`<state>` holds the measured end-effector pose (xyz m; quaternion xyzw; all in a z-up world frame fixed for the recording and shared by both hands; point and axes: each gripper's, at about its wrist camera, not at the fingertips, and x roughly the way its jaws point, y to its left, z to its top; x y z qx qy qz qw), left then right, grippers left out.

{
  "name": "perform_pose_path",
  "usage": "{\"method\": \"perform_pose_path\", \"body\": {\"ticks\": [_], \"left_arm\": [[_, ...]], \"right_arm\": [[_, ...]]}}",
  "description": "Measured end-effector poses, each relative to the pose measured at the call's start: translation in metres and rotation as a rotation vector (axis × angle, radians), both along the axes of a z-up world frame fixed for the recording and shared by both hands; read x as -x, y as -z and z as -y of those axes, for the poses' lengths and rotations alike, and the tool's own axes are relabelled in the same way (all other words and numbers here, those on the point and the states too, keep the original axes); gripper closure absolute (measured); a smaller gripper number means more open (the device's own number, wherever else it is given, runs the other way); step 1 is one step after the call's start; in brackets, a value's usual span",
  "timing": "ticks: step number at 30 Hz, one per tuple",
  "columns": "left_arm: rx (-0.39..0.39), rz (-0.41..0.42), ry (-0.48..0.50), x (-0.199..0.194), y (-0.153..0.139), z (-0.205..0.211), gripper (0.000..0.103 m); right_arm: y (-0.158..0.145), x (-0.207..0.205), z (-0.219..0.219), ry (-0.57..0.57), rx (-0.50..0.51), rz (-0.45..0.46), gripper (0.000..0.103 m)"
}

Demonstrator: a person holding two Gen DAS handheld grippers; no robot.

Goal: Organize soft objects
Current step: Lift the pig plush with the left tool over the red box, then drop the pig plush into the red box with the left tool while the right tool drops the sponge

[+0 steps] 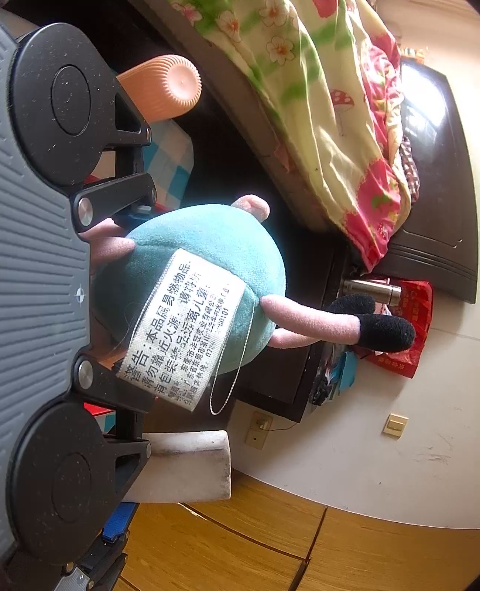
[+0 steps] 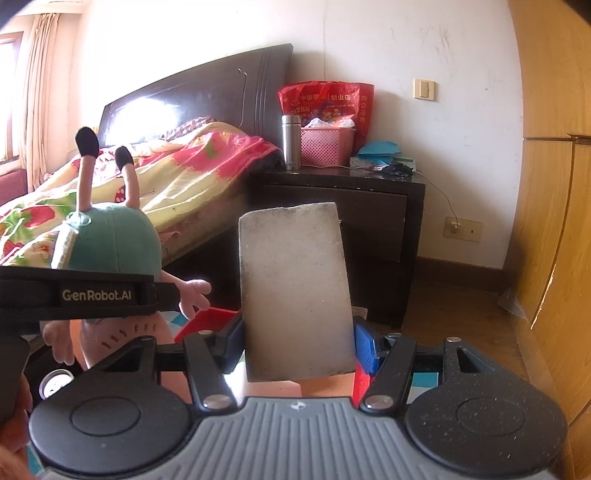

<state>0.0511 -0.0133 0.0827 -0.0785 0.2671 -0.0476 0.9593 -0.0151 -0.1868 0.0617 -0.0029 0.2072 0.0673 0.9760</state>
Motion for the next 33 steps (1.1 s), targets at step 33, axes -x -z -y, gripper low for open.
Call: {"method": "perform_pose_path", "body": {"ticks": [33], "left_arm": [[-0.021,-0.139,0.000,-0.032,0.013,-0.026,0.013]], "right_arm": [[0.056,-0.102,0.022,-0.019,-0.081,-0.293,0.030]]}}
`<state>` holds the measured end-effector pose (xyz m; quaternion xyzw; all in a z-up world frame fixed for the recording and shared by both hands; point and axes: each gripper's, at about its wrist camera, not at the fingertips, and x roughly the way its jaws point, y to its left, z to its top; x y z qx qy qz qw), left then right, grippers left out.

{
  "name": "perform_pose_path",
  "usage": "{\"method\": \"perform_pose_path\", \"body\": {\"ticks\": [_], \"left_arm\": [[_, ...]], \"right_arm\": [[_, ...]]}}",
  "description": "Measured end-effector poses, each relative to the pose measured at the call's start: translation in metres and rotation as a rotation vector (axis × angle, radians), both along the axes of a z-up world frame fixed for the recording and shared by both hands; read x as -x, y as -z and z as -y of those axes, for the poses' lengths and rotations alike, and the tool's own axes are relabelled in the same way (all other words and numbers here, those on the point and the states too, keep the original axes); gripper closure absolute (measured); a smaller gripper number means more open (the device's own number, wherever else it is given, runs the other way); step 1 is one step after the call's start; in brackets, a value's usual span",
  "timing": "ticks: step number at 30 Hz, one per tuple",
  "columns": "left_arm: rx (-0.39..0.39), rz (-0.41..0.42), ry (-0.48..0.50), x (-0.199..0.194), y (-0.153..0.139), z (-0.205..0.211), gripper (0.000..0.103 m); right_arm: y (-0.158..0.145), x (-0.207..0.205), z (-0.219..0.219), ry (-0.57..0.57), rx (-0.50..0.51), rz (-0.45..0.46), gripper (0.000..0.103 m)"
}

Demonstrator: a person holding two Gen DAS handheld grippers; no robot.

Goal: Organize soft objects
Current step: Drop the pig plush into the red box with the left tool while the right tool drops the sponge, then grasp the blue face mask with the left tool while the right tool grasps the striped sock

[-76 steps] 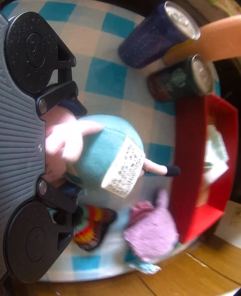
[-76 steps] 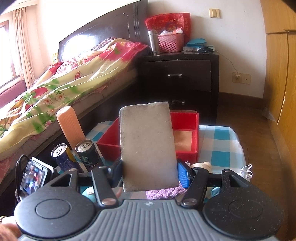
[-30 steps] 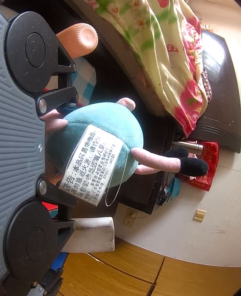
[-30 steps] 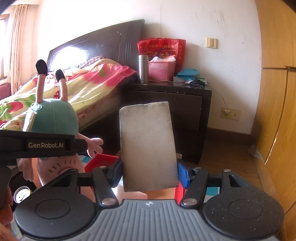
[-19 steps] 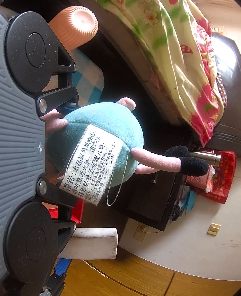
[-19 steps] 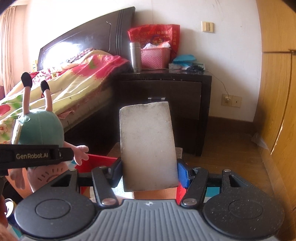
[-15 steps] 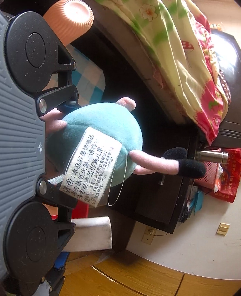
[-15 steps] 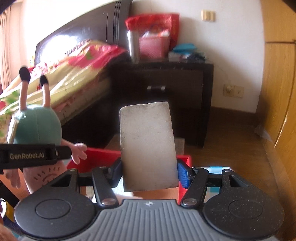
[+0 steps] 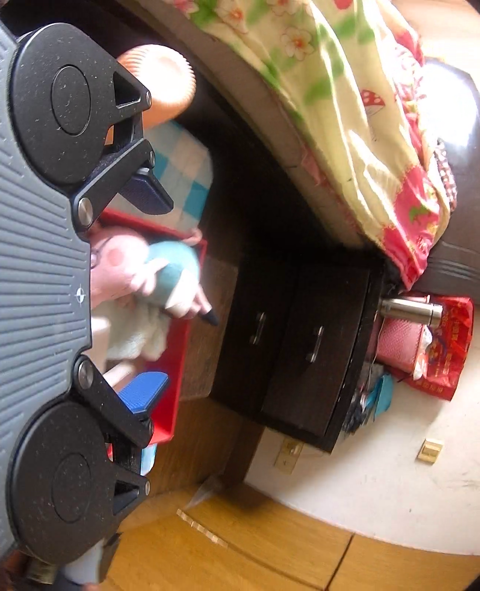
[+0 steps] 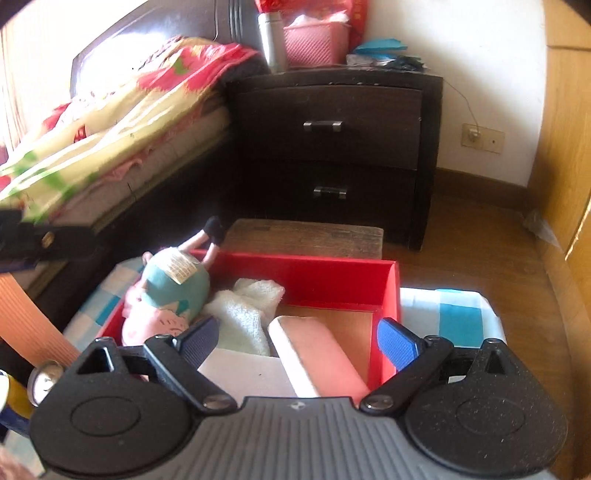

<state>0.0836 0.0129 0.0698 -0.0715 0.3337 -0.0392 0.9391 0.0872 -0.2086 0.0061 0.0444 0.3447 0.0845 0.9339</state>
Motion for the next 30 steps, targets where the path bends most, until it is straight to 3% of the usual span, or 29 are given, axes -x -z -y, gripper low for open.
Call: {"method": "perform_pose_path", "body": {"ticks": [4,13,30], "left_arm": [[-0.031,-0.018,0.017,0.023,0.001,0.000,0.013],[-0.005,-0.078,0.071,0.071,0.013,-0.016,0.012],[-0.071,-0.355,0.298,0.124,0.099,0.020,0.011]], "right_arm": [[-0.020,0.016,0.002,0.002,-0.037,0.024,0.030],[-0.048,0.058,0.000,-0.010,-0.036,0.070,0.030],[-0.034,0.119,0.028,0.022,-0.025,-0.002,0.030]]}}
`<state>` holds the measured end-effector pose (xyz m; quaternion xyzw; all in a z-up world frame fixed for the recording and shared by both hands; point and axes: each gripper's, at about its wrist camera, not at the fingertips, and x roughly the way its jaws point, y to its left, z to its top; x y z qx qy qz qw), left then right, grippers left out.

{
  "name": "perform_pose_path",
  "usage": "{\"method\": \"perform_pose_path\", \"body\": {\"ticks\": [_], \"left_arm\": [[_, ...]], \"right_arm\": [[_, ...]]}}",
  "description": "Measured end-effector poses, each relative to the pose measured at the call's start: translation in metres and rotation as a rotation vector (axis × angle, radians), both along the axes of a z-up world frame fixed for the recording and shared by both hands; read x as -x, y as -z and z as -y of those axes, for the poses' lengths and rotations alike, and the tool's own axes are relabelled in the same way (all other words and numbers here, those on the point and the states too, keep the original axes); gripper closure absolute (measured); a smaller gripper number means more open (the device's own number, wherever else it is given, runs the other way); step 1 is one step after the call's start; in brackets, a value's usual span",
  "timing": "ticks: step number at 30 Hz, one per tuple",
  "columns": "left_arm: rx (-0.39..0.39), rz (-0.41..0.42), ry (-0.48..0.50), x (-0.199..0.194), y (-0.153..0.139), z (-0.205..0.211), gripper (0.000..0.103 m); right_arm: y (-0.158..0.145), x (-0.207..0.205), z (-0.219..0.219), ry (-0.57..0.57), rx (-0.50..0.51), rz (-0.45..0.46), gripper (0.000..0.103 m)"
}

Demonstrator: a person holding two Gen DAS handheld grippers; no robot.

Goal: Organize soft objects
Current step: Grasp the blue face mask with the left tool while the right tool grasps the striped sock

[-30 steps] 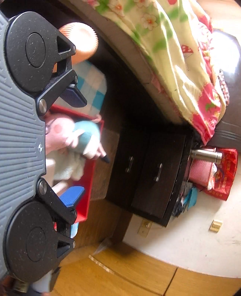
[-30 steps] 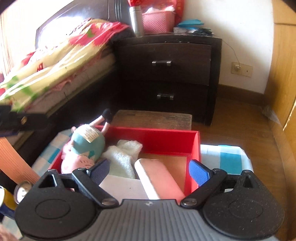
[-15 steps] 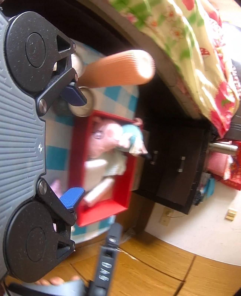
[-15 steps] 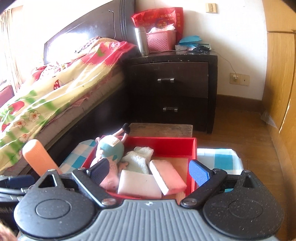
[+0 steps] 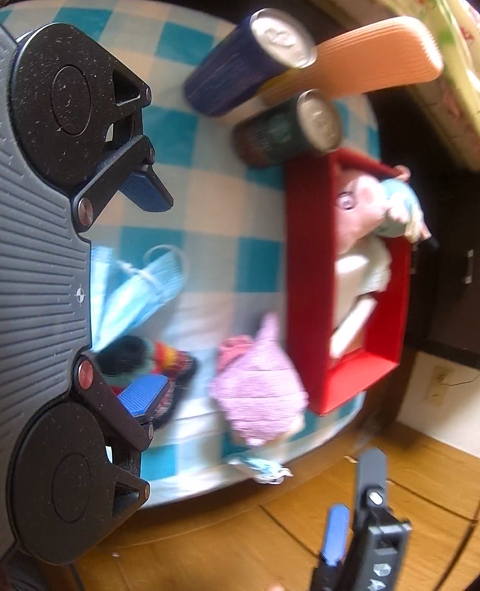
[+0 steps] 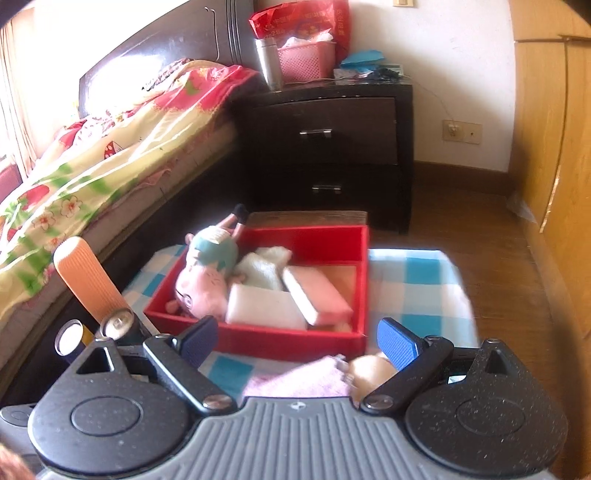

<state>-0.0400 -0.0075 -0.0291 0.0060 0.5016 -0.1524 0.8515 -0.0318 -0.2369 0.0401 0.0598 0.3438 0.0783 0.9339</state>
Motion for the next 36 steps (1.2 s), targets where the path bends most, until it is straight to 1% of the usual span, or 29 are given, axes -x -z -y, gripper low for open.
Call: {"method": "perform_pose_path", "body": {"ticks": [4,8,10,13,15,18,21,22,23,24,26,28,30,31,33,36], "left_arm": [[-0.014,-0.028,0.007,0.003,0.010,0.004,0.011],[-0.022,-0.026,0.020,0.005,0.013,0.009,0.011],[-0.024,-0.032,0.009,0.004,0.016,0.009,0.011],[0.005,-0.073,-0.012,-0.001,0.020,0.008,0.011],[0.026,-0.101,-0.008,-0.001,0.024,0.010,0.011],[0.023,-0.129,0.009,0.003,0.032,0.014,0.011],[0.010,-0.160,0.036,0.009,0.045,0.016,0.013],[-0.002,-0.158,0.041,0.011,0.048,0.015,0.016],[-0.021,-0.155,0.042,0.013,0.051,0.014,0.023],[-0.041,-0.152,0.037,0.014,0.054,0.012,0.029],[-0.037,-0.131,0.025,0.015,0.052,0.004,0.036],[-0.023,-0.115,-0.012,0.013,0.048,-0.006,0.039],[-0.002,-0.115,-0.040,0.010,0.044,-0.016,0.046],[0.010,-0.113,-0.050,0.009,0.041,-0.021,0.053],[0.026,-0.094,-0.062,0.008,0.035,-0.029,0.056],[0.026,-0.050,-0.072,0.009,0.024,-0.037,0.057]], "right_arm": [[0.010,0.009,0.009,0.005,0.021,-0.028,0.030],[0.026,0.017,0.014,-0.010,0.033,-0.068,0.030],[0.036,0.025,0.016,-0.029,0.036,-0.091,0.030],[0.054,0.035,0.013,-0.064,0.038,-0.152,0.030],[0.065,0.039,0.010,-0.098,0.047,-0.187,0.030],[0.074,0.043,0.006,-0.116,0.087,-0.202,0.030],[0.078,0.042,0.011,-0.109,0.076,-0.218,0.030],[0.079,0.041,0.012,-0.110,0.073,-0.223,0.030],[0.080,0.042,0.012,-0.113,0.073,-0.226,0.030],[0.081,0.043,0.011,-0.121,0.074,-0.228,0.030],[0.085,0.042,0.007,-0.142,0.084,-0.239,0.030],[0.089,0.042,0.000,-0.168,0.097,-0.250,0.030],[0.091,0.039,-0.009,-0.193,0.107,-0.257,0.030],[0.091,0.038,-0.013,-0.205,0.110,-0.259,0.030],[0.093,0.036,-0.022,-0.246,0.119,-0.267,0.030],[0.102,0.037,-0.039,-0.299,0.159,-0.271,0.030]]}}
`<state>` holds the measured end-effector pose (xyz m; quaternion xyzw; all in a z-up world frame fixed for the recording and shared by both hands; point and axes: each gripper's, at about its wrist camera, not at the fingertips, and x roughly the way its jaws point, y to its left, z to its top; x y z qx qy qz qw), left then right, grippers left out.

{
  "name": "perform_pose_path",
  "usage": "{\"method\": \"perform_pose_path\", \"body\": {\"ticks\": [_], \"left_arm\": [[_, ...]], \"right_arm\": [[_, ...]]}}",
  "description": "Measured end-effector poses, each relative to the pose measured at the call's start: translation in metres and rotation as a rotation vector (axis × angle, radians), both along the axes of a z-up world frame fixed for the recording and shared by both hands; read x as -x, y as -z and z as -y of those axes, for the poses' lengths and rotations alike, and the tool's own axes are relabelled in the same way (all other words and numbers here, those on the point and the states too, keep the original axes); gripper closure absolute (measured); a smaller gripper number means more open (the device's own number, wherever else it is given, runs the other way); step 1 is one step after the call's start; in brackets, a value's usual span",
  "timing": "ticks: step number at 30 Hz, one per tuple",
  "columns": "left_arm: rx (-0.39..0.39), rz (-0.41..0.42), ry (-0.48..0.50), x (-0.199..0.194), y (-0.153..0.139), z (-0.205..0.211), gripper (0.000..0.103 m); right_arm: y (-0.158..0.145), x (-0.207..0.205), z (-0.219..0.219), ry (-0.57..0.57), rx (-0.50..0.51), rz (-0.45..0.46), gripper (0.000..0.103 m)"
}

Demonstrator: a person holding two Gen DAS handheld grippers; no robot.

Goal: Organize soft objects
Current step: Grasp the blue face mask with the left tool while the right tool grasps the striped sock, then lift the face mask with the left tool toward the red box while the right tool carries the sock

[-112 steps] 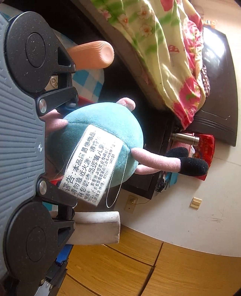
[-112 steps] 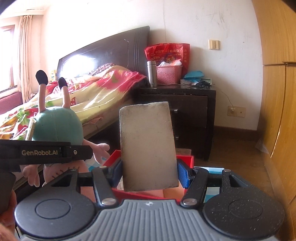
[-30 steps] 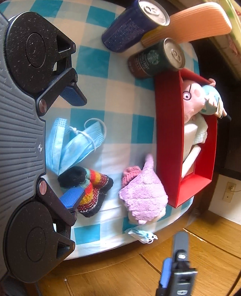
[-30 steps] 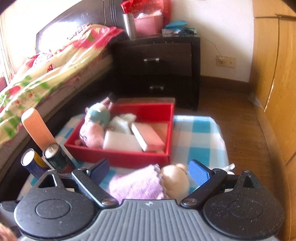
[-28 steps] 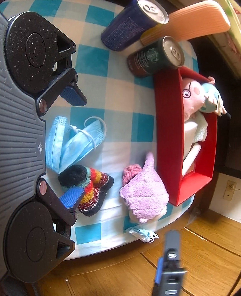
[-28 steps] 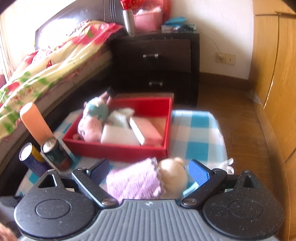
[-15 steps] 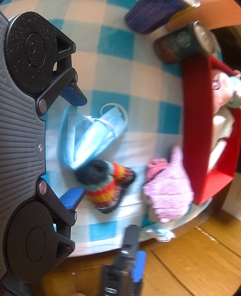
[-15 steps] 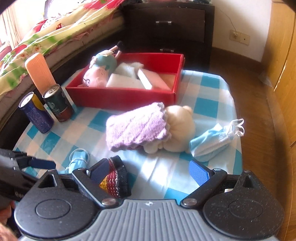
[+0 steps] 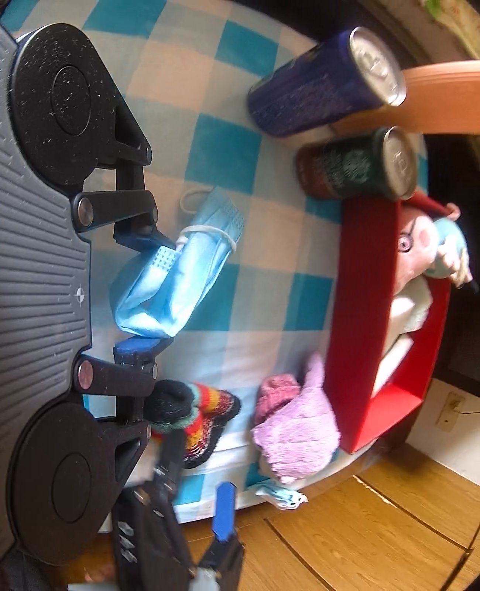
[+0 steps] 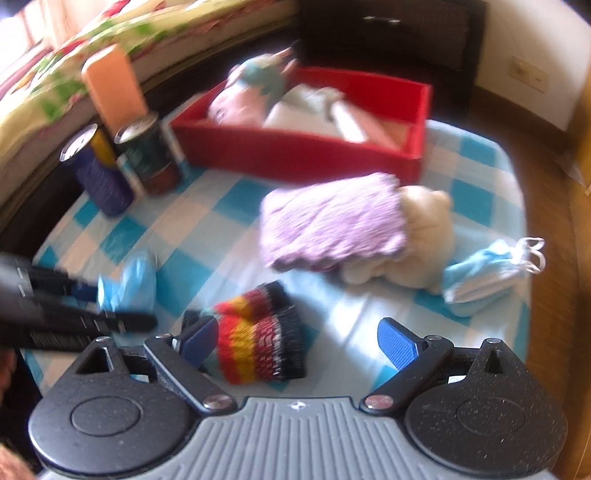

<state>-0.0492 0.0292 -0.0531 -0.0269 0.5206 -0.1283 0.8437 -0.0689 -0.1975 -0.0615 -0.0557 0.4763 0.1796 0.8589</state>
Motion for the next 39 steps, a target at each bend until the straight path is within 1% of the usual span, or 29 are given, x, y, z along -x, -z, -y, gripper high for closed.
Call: {"method": "perform_pose_path", "body": {"ticks": [4,7,13,15,17,18,20,22,25,27,30,39], "left_arm": [[0.005,0.018,0.005,0.003,-0.005,-0.006,0.059],[0.002,0.004,0.003,0.004,0.001,-0.009,0.059],[-0.006,-0.028,-0.015,0.003,0.012,-0.016,0.060],[-0.010,-0.030,-0.020,0.002,0.013,-0.017,0.059],[-0.022,-0.038,-0.018,0.000,0.017,-0.015,0.059],[-0.029,-0.043,-0.015,0.000,0.019,-0.013,0.059],[-0.036,-0.046,-0.003,-0.001,0.020,-0.011,0.059],[-0.043,-0.042,0.002,-0.001,0.020,-0.010,0.059],[-0.075,-0.027,0.014,0.000,0.020,-0.005,0.059],[-0.107,-0.014,0.041,0.001,0.018,0.000,0.059],[-0.124,0.007,0.060,0.003,0.015,0.005,0.059],[-0.215,0.135,0.105,0.009,-0.002,0.026,0.059]], "right_arm": [[0.013,0.006,-0.023,-0.078,0.067,0.047,0.030],[0.017,0.002,-0.030,-0.085,0.058,0.062,0.030],[0.028,-0.010,-0.044,-0.092,0.045,0.056,0.031],[0.032,-0.012,-0.049,-0.100,0.041,0.054,0.039],[0.034,-0.013,-0.053,-0.105,0.020,0.039,0.052],[0.034,-0.013,-0.054,-0.103,0.014,0.036,0.054],[0.032,-0.012,-0.055,-0.102,0.002,0.030,0.066],[0.030,-0.012,-0.052,-0.089,-0.017,0.017,0.073],[0.031,-0.013,-0.048,-0.075,-0.036,-0.009,0.077],[0.031,-0.013,-0.046,-0.061,-0.044,-0.023,0.079],[0.030,-0.013,-0.045,-0.057,-0.052,-0.040,0.081],[0.012,-0.004,-0.039,-0.074,-0.071,0.002,0.094]]}}
